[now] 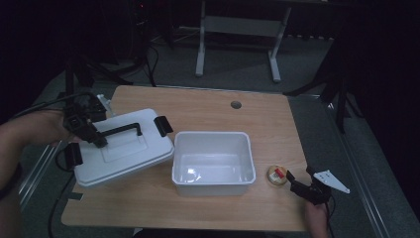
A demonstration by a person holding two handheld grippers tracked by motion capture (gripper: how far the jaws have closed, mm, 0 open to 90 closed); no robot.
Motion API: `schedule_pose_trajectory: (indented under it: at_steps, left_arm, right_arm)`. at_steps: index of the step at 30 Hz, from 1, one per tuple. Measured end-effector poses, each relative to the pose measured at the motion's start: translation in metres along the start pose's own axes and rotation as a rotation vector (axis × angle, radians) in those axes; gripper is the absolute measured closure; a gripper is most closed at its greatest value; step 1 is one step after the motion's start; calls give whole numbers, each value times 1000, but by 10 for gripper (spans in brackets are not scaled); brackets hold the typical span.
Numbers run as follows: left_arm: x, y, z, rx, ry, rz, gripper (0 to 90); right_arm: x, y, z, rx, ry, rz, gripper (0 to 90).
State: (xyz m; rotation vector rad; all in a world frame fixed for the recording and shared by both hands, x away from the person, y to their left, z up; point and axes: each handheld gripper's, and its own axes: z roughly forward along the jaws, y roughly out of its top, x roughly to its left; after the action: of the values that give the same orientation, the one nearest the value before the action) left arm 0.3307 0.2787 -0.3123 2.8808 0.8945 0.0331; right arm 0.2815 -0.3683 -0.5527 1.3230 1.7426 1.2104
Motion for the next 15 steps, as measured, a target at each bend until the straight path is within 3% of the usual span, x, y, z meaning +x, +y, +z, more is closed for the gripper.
schedule_pose_trajectory:
  at_steps: [7, 15]
  left_arm:
    - [12, -24, 19, -30, -19, -56, 833]
    - [22, -27, 58, -21, -49, -81, 832]
  right_arm:
    - [1, 0, 1, 8, -2, -7, 141]
    - [2, 0, 1, 10, -1, -14, 141]
